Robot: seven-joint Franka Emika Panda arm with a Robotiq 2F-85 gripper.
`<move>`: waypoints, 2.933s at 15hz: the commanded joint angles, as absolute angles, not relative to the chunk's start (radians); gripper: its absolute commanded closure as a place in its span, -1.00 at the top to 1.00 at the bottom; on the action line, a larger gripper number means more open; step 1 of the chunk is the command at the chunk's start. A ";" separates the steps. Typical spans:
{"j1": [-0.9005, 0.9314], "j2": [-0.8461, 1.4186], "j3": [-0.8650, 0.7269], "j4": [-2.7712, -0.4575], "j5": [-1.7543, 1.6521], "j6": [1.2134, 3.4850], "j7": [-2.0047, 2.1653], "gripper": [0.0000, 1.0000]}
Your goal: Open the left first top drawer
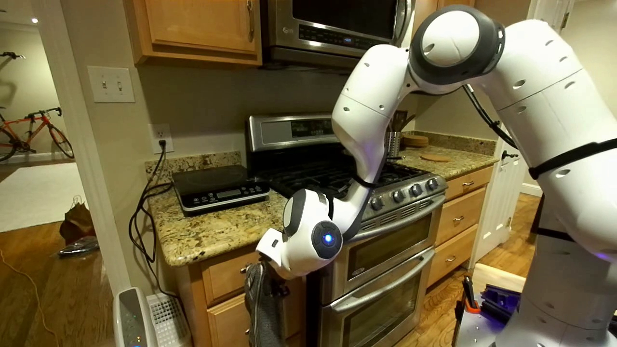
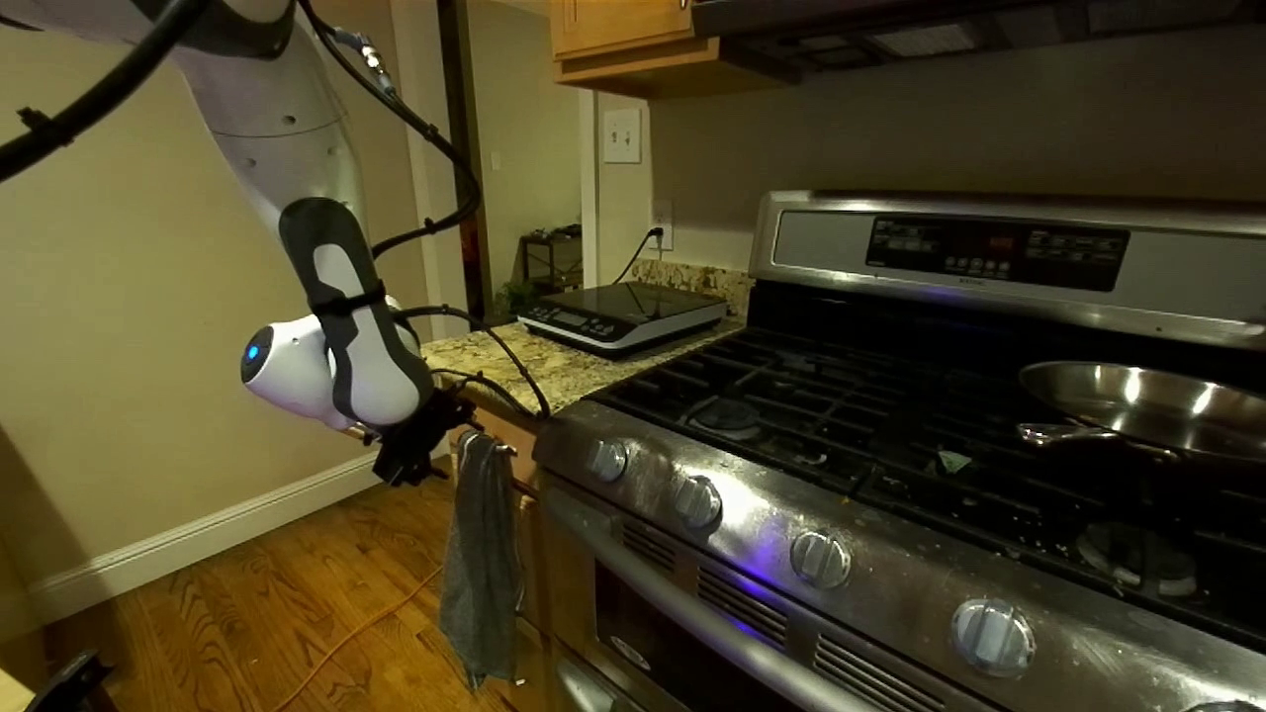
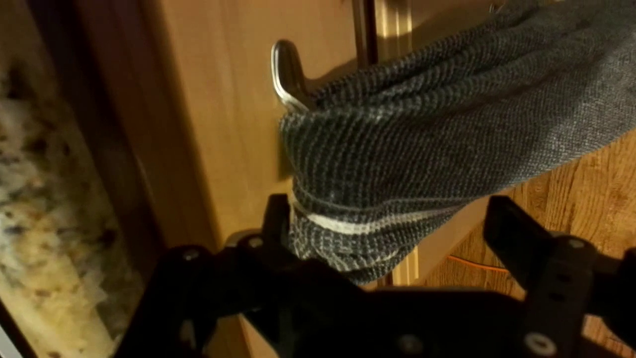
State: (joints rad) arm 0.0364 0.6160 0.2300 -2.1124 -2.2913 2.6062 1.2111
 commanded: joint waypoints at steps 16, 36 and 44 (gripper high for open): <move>-0.012 0.633 0.256 -2.087 -2.372 2.582 1.187 -0.75; 0.027 0.477 0.380 -2.425 -2.549 2.460 1.360 -0.75; 0.032 0.435 0.378 -2.487 -2.492 2.437 1.353 -0.52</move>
